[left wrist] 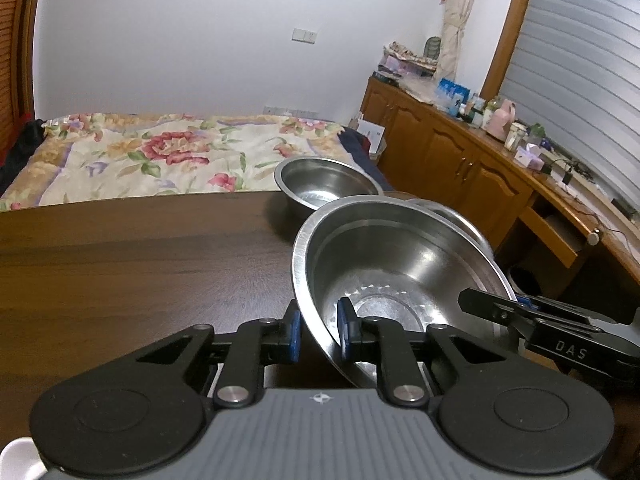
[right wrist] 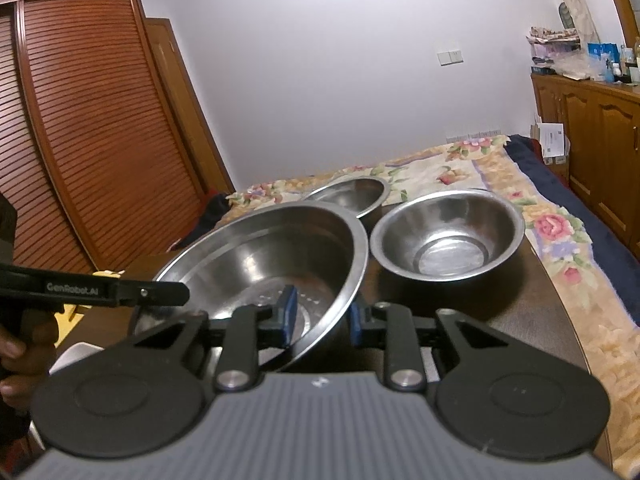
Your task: Organize plates and bowls
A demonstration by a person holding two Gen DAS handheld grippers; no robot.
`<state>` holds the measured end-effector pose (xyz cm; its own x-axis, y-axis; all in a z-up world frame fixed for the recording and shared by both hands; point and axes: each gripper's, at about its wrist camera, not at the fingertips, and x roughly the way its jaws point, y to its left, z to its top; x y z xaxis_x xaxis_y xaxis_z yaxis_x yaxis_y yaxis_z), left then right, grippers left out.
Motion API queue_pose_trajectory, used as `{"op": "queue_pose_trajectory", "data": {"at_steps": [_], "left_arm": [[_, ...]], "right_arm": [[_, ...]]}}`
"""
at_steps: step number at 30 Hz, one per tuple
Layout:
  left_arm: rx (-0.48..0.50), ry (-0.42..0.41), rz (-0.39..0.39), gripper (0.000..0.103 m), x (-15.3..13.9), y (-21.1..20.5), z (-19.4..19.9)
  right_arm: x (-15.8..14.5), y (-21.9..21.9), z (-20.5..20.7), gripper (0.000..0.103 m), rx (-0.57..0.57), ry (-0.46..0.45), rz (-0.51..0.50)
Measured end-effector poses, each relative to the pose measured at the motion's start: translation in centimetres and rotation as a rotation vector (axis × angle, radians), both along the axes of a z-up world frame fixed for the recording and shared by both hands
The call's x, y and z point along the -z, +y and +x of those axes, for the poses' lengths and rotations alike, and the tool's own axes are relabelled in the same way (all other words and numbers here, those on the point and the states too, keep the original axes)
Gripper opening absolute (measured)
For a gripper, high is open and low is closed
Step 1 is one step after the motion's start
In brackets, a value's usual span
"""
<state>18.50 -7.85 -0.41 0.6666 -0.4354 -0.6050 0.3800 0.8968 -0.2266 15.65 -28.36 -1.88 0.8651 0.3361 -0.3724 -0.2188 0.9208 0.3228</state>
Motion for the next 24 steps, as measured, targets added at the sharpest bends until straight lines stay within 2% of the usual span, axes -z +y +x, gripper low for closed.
{"op": "queue_pose_trajectory", "data": {"at_steps": [24], "left_arm": [[0.02,-0.04,-0.018,0.021,-0.7,2.7,-7.4]], "right_arm": [[-0.5,1.9,-5.8,0.028,-0.012,0.014,-0.015]]}}
